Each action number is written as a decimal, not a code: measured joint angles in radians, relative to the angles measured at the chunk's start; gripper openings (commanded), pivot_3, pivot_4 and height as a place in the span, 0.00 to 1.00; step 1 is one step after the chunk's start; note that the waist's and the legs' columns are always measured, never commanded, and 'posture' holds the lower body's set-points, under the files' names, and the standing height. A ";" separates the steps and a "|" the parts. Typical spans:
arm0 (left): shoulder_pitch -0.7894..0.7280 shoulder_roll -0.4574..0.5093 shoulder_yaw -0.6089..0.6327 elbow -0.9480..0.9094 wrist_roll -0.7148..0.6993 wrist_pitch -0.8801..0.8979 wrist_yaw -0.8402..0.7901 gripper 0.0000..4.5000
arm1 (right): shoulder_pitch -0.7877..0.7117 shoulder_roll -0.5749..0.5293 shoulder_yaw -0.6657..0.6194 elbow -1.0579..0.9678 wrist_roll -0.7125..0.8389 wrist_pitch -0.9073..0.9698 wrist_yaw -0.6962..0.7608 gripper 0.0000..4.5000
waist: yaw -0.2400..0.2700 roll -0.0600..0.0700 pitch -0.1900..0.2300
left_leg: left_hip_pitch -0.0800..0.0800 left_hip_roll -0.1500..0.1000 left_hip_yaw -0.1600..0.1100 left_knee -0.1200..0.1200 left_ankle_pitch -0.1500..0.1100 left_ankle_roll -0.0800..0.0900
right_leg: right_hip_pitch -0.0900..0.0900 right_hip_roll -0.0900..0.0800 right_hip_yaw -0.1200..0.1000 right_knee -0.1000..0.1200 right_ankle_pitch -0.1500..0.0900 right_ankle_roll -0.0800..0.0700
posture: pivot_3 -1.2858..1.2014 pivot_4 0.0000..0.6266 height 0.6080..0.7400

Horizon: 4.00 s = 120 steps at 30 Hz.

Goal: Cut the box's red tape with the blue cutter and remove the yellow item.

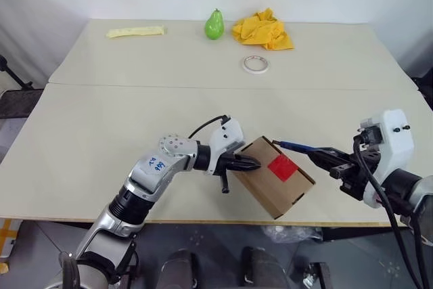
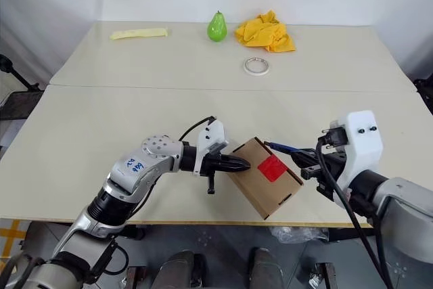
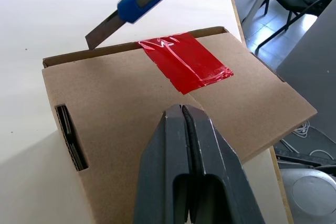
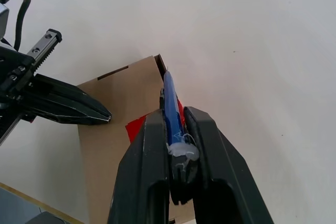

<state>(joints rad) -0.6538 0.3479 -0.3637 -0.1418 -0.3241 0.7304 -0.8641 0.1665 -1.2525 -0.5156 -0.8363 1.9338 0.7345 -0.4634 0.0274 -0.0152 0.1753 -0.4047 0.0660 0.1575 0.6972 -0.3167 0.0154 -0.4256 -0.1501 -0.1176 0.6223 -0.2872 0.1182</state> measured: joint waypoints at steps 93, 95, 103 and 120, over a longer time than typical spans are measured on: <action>-0.078 -0.058 -0.105 -0.119 0.037 0.299 0.175 0.01 | 0.326 -0.274 -0.403 0.195 0.025 0.367 0.333 0.04 | 0.027 -0.008 -0.005 | 0.004 0.000 -0.011 0.000 -0.003 0.004 | 0.016 0.000 -0.012 -0.011 0.000 0.000 | 0.52 0.24 1.00; -0.079 -0.058 -0.106 -0.118 0.037 0.299 0.175 0.01 | 0.354 -0.276 -0.436 0.206 0.022 0.416 0.350 0.04 | 0.027 -0.009 -0.006 | 0.004 0.000 -0.011 0.000 -0.003 0.005 | 0.016 0.000 -0.012 -0.012 0.000 0.000 | 0.52 0.24 1.00; -0.082 -0.064 -0.112 -0.106 0.037 0.293 0.167 0.01 | 0.454 -0.261 -0.592 0.212 0.015 0.555 0.426 0.04 | 0.032 -0.009 -0.007 | 0.004 0.000 -0.012 0.000 -0.005 0.008 | 0.016 0.000 -0.012 -0.013 0.000 0.000 | 0.52 0.24 1.00; -0.134 -0.078 -0.118 0.045 0.039 0.171 0.124 0.01 | 0.289 -0.014 -0.770 0.254 -0.091 0.538 0.385 0.04 | 0.029 -0.009 -0.008 | 0.000 0.000 -0.009 0.000 -0.004 0.014 | 0.018 0.001 -0.010 -0.030 0.009 -0.012 | 0.52 0.24 1.00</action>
<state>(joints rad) -0.7880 0.2698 -0.4819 -0.0966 -0.2849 0.9017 -0.7399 0.4559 -1.2664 -1.2859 -0.5827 1.8432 1.2726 -0.0784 0.0563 -0.0245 0.1670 -0.4047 0.0660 0.1480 0.6975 -0.3202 0.0297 -0.4074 -0.1496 -0.1280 0.5925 -0.2781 0.1059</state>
